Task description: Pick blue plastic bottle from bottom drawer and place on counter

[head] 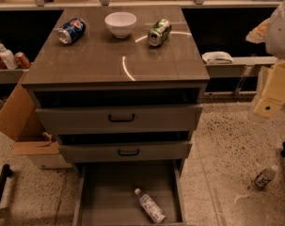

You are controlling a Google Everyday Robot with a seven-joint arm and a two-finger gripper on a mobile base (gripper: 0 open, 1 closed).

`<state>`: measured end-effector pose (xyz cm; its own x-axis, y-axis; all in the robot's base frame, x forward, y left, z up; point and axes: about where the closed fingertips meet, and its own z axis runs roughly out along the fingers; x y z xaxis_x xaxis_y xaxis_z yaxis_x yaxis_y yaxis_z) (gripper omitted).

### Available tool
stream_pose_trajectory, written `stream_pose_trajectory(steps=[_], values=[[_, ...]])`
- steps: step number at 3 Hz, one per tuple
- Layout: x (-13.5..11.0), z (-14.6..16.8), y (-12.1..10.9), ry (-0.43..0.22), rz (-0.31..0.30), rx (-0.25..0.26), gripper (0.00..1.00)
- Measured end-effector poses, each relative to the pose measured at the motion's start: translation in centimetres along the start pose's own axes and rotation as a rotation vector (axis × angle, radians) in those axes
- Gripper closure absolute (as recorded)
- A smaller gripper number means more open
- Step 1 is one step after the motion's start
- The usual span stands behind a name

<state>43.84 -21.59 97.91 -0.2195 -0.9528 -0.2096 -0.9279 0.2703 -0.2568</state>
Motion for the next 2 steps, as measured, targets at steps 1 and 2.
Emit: stream_pose_trajectory(steps=[1,2], values=[[0.0,0.0,0.0,0.000,0.000,0.000,0.00],[-0.4,2.0,0.9,-0.061,-0.003,-0.027,0.00]])
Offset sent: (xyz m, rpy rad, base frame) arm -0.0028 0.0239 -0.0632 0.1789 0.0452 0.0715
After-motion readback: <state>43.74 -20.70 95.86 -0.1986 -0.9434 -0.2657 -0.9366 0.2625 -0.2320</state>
